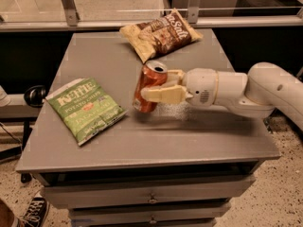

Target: Move coke can near green jalapeno chip bag

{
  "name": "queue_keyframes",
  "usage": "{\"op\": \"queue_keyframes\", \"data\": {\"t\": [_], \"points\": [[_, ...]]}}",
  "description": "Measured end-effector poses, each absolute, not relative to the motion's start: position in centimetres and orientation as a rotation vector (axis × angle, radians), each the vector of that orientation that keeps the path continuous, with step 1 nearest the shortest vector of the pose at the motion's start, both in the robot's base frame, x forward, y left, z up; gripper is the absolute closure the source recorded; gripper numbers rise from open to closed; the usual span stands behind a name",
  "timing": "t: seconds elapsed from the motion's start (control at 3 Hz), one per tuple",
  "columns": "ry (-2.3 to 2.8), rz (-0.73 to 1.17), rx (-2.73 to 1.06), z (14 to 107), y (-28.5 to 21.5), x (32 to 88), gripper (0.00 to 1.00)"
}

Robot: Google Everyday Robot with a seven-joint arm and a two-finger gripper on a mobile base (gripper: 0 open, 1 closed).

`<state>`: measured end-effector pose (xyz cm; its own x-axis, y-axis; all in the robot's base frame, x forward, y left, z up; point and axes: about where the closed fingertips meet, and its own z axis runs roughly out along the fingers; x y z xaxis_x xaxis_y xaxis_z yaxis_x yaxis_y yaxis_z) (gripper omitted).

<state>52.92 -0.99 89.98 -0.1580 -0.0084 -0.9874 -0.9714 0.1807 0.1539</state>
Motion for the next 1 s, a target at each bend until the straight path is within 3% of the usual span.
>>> {"op": "queue_keyframes", "data": {"t": [0.33,1.0], "points": [[1.37,1.228,-1.056,89.8,1.9,51.6,1.0],[1.318,1.22,-1.142,89.5,3.2,50.6,1.0]]}}
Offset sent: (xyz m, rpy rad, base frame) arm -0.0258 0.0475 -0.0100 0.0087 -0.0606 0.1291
